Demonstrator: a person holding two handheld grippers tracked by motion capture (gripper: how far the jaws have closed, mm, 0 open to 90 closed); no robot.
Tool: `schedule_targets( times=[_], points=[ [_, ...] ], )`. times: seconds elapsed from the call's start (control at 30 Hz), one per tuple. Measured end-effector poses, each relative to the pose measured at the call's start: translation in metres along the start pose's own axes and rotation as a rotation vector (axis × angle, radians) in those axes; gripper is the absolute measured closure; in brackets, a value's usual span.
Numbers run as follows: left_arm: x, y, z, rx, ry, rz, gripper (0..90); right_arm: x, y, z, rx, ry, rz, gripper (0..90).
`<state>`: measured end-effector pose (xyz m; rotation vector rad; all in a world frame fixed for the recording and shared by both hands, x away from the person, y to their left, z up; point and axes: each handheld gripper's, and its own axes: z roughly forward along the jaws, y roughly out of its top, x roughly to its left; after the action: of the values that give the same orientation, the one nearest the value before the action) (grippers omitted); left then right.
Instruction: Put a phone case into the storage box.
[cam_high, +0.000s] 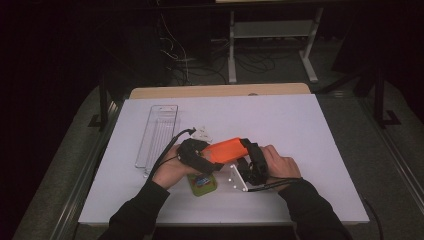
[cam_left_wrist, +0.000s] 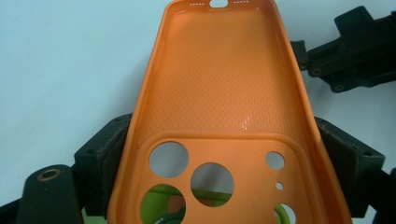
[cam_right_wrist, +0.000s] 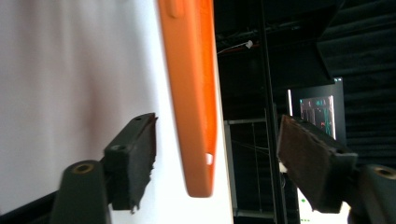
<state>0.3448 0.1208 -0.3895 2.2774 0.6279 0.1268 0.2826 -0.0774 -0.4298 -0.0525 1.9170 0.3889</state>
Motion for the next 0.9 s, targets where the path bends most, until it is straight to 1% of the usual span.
schedule_targets(
  times=[0.03, 0.07, 0.1, 0.13, 0.17, 0.2, 0.27, 0.3, 0.33, 0.43, 0.67, 0.9],
  points=[
    [0.0002, 0.0001, -0.0002, 0.001, 0.004, 0.004, 15.6, 0.0004, 0.0010, -0.0002, -0.012, -0.007, -0.013, 31.2],
    [0.0002, 0.0003, -0.0006, 0.007, 0.002, 0.006, 15.6, 0.0009, 0.0016, -0.0012, -0.011, -0.008, -0.010, 32.6],
    [0.0001, 0.0003, -0.0004, 0.008, 0.003, 0.007, 15.6, 0.0016, 0.0021, -0.0018, -0.014, -0.010, -0.020, 34.3],
    [-0.0001, 0.0003, -0.0003, 0.010, 0.002, 0.007, 15.6, 0.0011, 0.0016, -0.0012, -0.025, -0.007, -0.062, 36.0],
    [0.0000, 0.0003, 0.0000, 0.011, -0.001, 0.009, 15.6, 0.0025, 0.0022, -0.0009, -0.033, -0.010, -0.050, 37.8],
    [0.0010, 0.0005, -0.0008, 0.027, -0.003, 0.028, 15.6, 0.0031, 0.0030, -0.0018, -0.029, -0.014, -0.043, 39.3],
    [0.0005, 0.0007, -0.0003, 0.027, -0.003, 0.033, 15.6, 0.0046, 0.0034, -0.0014, -0.028, -0.010, -0.052, 42.5],
    [-0.0002, 0.0006, 0.0004, 0.020, -0.005, 0.024, 15.6, 0.0051, 0.0036, -0.0014, -0.025, -0.006, -0.054, 44.7],
    [0.0002, 0.0007, 0.0000, 0.027, -0.005, 0.033, 15.6, 0.0056, 0.0035, -0.0012, -0.024, -0.002, -0.059, 46.6],
    [0.0001, 0.0004, 0.0005, 0.024, -0.006, 0.030, 15.6, 0.0070, 0.0036, -0.0011, -0.030, 0.003, -0.066, 54.8],
    [-0.0001, 0.0004, 0.0002, 0.026, -0.008, 0.031, 15.6, 0.0092, 0.0049, -0.0014, -0.038, 0.012, -0.080, 65.3],
    [-0.0005, 0.0003, 0.0012, 0.030, -0.014, 0.031, 15.6, 0.0088, 0.0050, -0.0022, -0.041, 0.021, -0.074, 75.4]
  ],
)
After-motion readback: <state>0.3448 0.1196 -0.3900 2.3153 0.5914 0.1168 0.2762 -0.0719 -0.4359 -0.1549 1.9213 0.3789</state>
